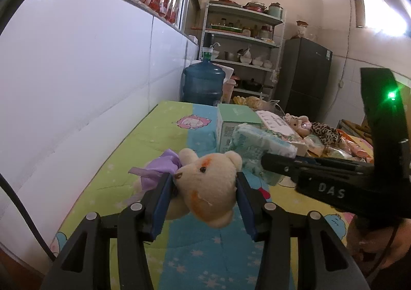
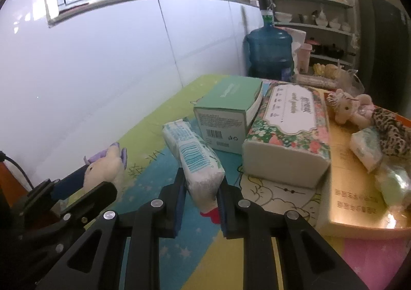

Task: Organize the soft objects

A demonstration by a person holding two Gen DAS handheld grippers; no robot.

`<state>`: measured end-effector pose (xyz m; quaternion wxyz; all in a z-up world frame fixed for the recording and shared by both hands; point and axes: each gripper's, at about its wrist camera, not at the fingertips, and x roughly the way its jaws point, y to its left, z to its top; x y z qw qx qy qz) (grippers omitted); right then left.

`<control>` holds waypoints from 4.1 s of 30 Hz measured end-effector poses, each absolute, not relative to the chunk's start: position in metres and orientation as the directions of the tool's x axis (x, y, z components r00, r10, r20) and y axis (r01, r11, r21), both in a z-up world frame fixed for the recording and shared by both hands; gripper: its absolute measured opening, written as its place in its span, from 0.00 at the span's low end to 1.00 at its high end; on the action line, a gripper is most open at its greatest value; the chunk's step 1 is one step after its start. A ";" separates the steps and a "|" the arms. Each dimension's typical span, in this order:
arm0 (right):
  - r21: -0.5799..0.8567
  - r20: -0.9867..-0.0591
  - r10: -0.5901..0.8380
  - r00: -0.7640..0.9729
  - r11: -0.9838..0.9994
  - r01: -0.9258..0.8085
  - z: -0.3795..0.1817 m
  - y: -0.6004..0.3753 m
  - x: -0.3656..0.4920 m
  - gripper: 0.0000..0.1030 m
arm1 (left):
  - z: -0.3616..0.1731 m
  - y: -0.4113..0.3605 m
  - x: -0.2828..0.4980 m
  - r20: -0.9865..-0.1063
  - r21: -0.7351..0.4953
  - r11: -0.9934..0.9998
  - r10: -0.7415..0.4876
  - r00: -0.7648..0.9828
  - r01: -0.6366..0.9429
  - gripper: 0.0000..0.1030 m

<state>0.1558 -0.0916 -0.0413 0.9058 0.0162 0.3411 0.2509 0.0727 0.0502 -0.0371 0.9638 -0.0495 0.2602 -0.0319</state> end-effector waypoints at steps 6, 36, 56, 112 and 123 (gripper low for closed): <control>0.186 -0.559 0.443 0.701 0.891 -0.414 -0.022 -0.121 0.131 0.22 | -0.027 0.036 0.066 -0.483 -0.097 0.994 -0.092 0.871 0.052 0.48; 0.223 -0.427 0.089 0.900 0.975 0.010 0.010 -0.350 0.101 0.22 | 0.013 -0.136 0.132 -0.438 -0.127 0.937 -0.347 0.829 0.325 0.48; 0.275 -0.509 0.189 0.840 0.960 -0.049 -0.031 -0.357 0.159 0.23 | -0.038 -0.186 0.195 -0.571 -0.131 0.954 -0.295 0.766 0.270 0.48; 0.223 -0.423 0.019 0.906 0.971 0.084 0.000 -0.340 0.076 0.72 | 0.013 -0.132 0.102 -0.408 -0.014 0.997 -0.076 0.910 0.077 0.87; 0.121 -0.366 -0.029 0.930 0.990 0.079 0.016 -0.281 0.017 0.72 | 0.023 -0.098 0.043 -0.382 -0.017 0.997 -0.071 0.922 0.069 0.79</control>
